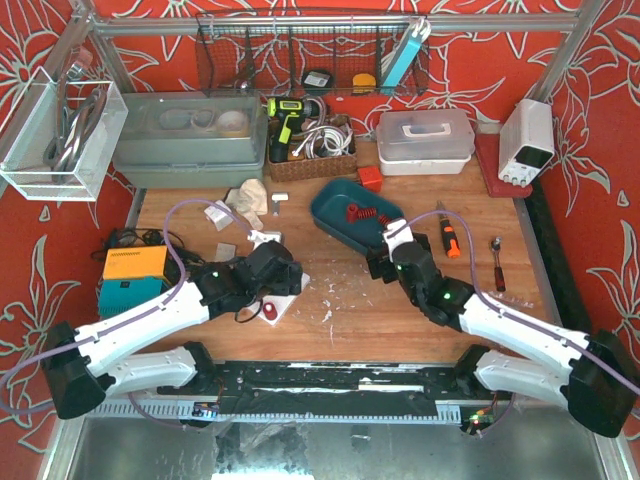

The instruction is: Install the large spring

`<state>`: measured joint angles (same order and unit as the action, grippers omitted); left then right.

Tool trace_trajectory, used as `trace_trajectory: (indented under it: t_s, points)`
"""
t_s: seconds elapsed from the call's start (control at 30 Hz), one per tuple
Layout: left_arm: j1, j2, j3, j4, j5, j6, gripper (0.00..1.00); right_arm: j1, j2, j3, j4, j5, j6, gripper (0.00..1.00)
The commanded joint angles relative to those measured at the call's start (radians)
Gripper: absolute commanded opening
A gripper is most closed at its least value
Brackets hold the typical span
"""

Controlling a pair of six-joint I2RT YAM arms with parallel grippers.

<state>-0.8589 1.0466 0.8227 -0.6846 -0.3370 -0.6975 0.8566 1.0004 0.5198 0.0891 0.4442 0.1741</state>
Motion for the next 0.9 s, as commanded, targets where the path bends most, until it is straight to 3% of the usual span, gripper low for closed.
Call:
trace_trajectory:
  t_s: [0.0,0.2,0.4,0.5,0.7,0.87]
  points:
    - [-0.005,-0.028,-0.001,0.283,-0.091,0.115,0.97,-0.024,0.061,0.134,-0.193,0.024,0.046,0.99]
    - [-0.005,-0.038,-0.103,0.7,-0.17,0.34,1.0,-0.136,0.183,0.264,-0.311,-0.14,0.053,0.93]
    - [-0.005,-0.101,-0.237,0.917,-0.149,0.379,1.0,-0.227,0.334,0.369,-0.376,-0.162,-0.035,0.72]
    - [-0.003,-0.116,-0.294,0.958,-0.154,0.404,1.0,-0.257,0.421,0.424,-0.384,-0.187,-0.062,0.64]
    - [-0.003,-0.079,-0.356,0.997,-0.169,0.412,1.0,-0.281,0.612,0.573,-0.453,-0.198,-0.143,0.57]
    - [-0.002,-0.03,-0.337,0.933,-0.232,0.406,1.0,-0.292,0.75,0.696,-0.516,-0.196,-0.179,0.51]
